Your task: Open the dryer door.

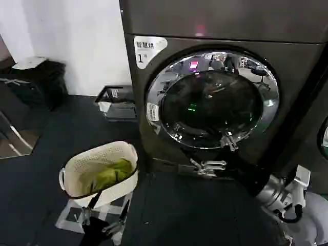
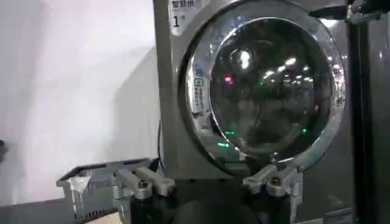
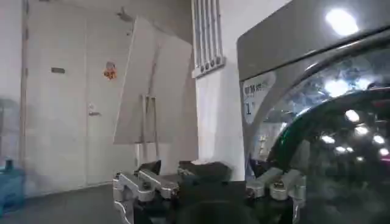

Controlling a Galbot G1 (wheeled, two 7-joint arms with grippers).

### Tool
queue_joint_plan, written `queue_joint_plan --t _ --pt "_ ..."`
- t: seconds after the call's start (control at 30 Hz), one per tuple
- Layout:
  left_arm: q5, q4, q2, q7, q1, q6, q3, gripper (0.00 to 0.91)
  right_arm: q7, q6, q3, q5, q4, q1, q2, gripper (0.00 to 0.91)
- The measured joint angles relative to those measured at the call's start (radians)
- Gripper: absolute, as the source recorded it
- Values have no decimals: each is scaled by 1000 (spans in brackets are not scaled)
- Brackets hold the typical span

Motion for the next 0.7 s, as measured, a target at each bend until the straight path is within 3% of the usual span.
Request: queue_joint_plan --t 0.47,0.7 --pt "-17 -20 5 -33 3 18 5 907 -84 98 -171 -56 -302 243 -65 907" --pt "-22 -33 8 -41 1 83 5 907 -94 165 -294 -125 -422 364 -57 907"
